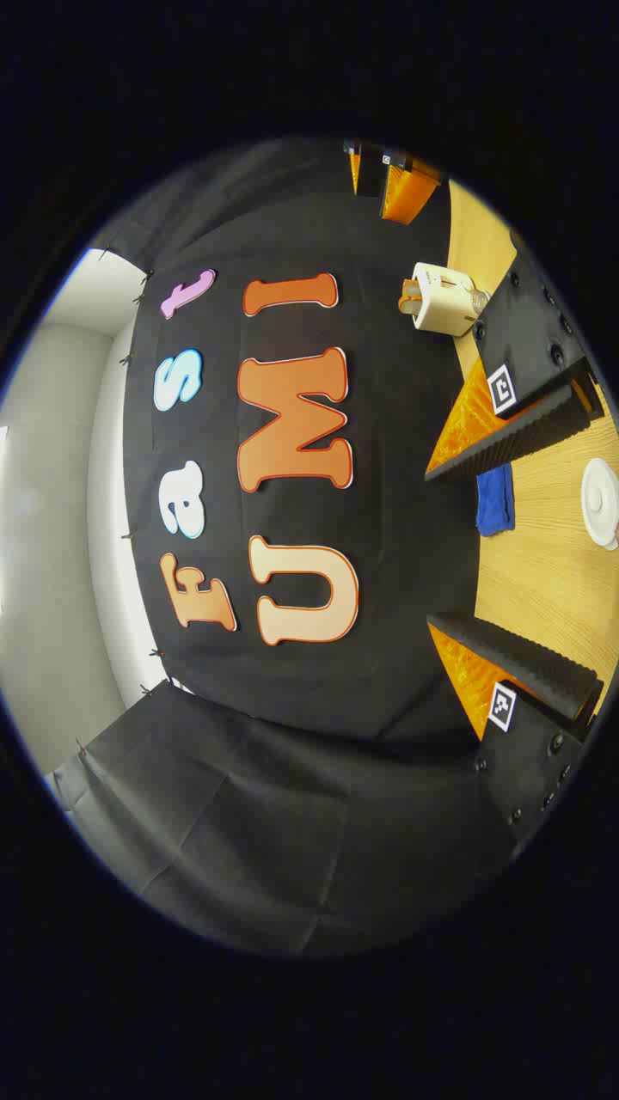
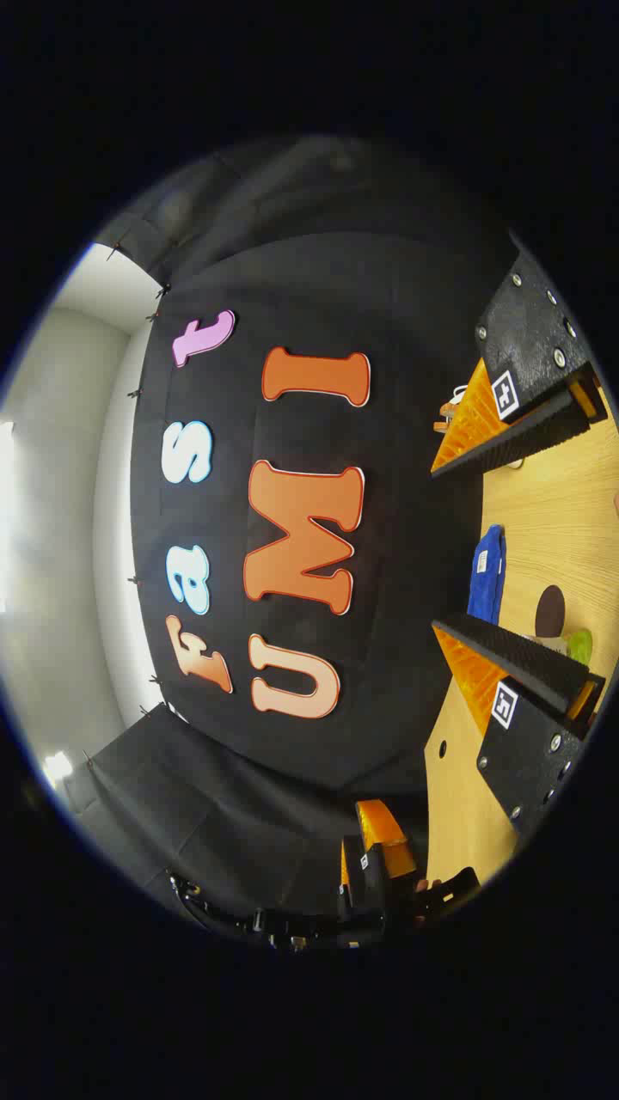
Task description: Open the teacup lid with one hand, grasp the water bottle and pour water into the teacup with the other hand; after pouring, place the water bottle on the coaster and then close the teacup lid.
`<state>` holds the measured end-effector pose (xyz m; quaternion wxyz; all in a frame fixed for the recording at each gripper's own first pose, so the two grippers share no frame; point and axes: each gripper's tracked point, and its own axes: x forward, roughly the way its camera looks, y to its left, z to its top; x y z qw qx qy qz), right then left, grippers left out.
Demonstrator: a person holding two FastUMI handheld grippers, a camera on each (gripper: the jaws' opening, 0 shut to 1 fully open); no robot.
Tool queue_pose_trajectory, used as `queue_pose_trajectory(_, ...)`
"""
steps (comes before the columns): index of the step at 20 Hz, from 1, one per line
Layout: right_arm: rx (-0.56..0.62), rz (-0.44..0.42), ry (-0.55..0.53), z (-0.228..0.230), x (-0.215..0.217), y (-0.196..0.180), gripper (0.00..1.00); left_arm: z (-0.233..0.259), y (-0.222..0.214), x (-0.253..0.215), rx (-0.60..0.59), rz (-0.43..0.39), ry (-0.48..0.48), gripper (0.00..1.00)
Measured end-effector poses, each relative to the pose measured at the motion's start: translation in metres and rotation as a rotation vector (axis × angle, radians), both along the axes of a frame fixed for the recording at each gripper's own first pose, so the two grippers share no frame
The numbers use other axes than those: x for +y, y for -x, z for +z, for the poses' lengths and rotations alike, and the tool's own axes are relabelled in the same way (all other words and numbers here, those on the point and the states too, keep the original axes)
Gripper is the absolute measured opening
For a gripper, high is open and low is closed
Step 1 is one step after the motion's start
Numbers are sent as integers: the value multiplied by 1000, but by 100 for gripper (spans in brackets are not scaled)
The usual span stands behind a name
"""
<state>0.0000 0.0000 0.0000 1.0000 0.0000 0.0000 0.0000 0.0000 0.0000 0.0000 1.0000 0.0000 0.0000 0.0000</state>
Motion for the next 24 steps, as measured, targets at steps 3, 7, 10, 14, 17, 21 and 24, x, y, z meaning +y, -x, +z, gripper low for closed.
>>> queue_pose_trajectory(3, -6, -10, 8, 1, -2, 0, 95, 4, 2, 3, -12, 14, 6, 97)
queue_pose_trajectory(7, -5, -1, 15, 0, 2, 2, 95, 5, 4, 4, -24, 19, 9, 96)
queue_pose_trajectory(10, -6, 3, 16, -1, 3, 3, 95, 4, 4, 5, -23, 25, 16, 97)
queue_pose_trajectory(14, -2, 16, 8, 0, 7, 3, 95, 8, 6, 9, -38, 36, 14, 97)
queue_pose_trajectory(17, -7, 20, 3, 3, 9, 2, 95, 12, 6, 10, -50, 35, 3, 96)
queue_pose_trajectory(21, -10, 22, 4, 4, 10, 2, 95, 11, 8, 7, -47, 21, 6, 96)
queue_pose_trajectory(24, 0, 23, 16, -2, 11, 1, 95, 1, 6, 5, -20, 7, 16, 97)
